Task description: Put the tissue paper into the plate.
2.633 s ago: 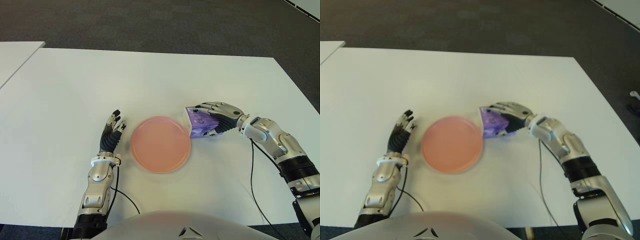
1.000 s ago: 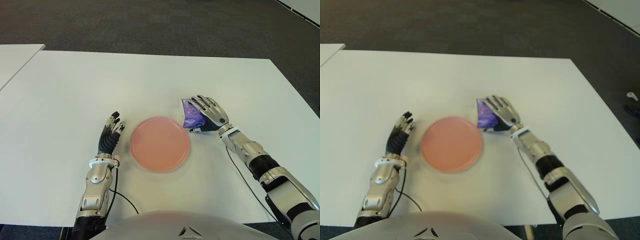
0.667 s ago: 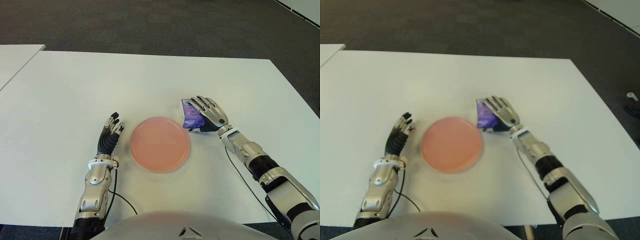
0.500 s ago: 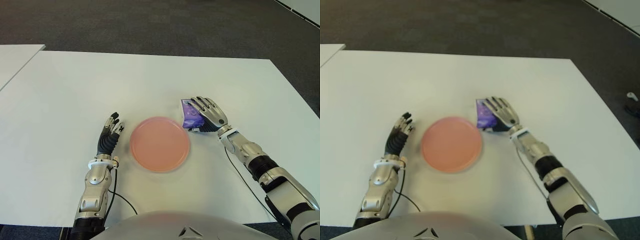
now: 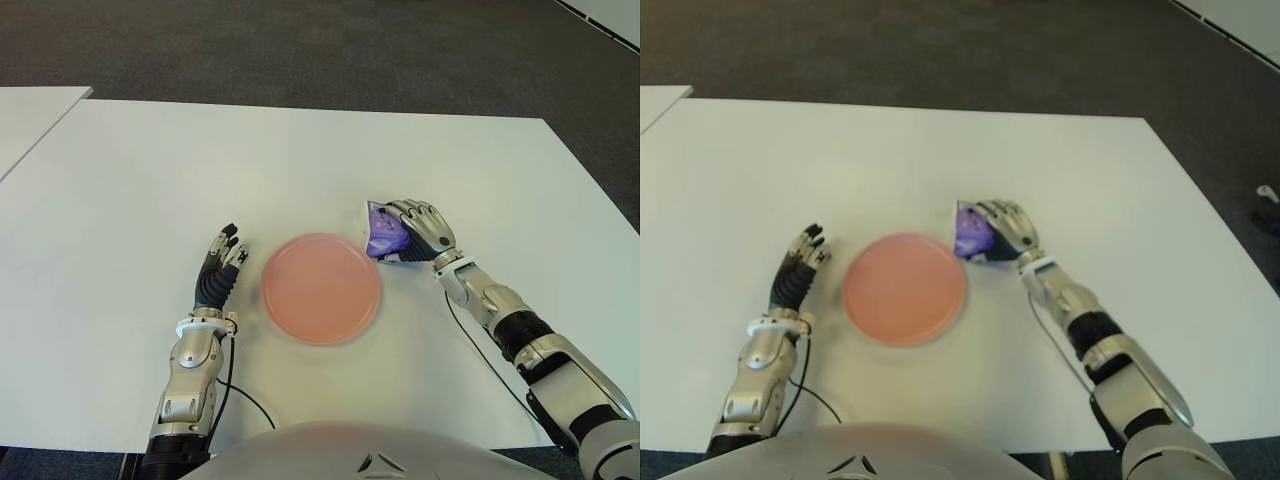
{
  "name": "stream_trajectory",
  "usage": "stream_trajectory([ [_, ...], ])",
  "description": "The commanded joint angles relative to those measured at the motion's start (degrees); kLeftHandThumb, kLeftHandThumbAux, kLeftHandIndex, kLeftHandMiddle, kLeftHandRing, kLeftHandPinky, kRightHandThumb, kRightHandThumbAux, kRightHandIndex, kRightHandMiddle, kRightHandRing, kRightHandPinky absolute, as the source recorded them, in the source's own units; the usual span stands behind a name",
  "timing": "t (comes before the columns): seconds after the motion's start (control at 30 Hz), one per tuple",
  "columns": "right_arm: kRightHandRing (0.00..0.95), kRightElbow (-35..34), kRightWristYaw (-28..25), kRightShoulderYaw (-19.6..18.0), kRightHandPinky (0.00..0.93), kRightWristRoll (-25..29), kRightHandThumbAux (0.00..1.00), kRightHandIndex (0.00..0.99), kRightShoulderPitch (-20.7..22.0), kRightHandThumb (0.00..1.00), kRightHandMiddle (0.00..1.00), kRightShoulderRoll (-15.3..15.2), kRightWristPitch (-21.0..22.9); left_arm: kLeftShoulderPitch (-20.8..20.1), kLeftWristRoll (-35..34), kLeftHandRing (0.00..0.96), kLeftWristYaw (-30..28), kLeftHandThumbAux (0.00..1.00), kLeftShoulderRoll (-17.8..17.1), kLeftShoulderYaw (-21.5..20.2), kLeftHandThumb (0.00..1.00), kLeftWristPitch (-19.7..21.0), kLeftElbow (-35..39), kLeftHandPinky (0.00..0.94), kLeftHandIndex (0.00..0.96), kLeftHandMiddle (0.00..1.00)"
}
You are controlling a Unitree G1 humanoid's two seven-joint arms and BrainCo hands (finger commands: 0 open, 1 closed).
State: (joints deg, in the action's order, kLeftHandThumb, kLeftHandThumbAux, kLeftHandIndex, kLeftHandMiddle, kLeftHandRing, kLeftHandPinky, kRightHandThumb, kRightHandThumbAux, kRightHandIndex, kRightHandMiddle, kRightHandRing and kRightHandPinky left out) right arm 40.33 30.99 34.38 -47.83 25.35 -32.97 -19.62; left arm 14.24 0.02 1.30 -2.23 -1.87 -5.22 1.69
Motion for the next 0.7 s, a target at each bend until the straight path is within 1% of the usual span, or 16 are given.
stream_trajectory([
  [0.03,0.763,5.3,-9.9,3.5,0.775,0.9,0.703,0.441,-7.1,0.737,0.765,2.0,-2.5,0.2,-0.2,0.0,-0.2,0.49,0.0,-0.4,0.0,0.9,-0.5,0.0,0.0,0.0],
  [0.17,0.793,5.6,-11.3,2.8,0.794,3.4,0.707,0.442,-7.3,0.745,0.799,2.4,-3.5,0.2,-0.1,0.0,0.0,0.491,0.1,-0.4,0.0,0.9,-0.4,0.0,0.0,0.0],
  [0.37,0.819,5.9,-11.6,3.0,0.801,4.1,0.708,0.442,-7.2,0.749,0.828,2.4,-4.4,0.1,-0.1,0.0,0.2,0.494,0.2,-0.5,0.0,0.8,-0.4,0.0,0.0,0.0],
  [0.5,0.829,6.2,-11.4,3.0,0.79,4.3,0.708,0.442,-7.1,0.75,0.844,2.6,-4.9,0.1,-0.1,0.0,0.1,0.491,0.2,-0.5,0.0,0.7,-0.4,0.0,0.0,0.0],
  [0.7,0.842,5.8,-12.7,3.1,0.799,4.7,0.708,0.442,-7.1,0.751,0.86,2.6,-5.2,-0.1,-0.4,0.0,-0.2,0.49,0.1,-0.6,0.0,0.3,-0.7,0.0,0.0,0.0],
])
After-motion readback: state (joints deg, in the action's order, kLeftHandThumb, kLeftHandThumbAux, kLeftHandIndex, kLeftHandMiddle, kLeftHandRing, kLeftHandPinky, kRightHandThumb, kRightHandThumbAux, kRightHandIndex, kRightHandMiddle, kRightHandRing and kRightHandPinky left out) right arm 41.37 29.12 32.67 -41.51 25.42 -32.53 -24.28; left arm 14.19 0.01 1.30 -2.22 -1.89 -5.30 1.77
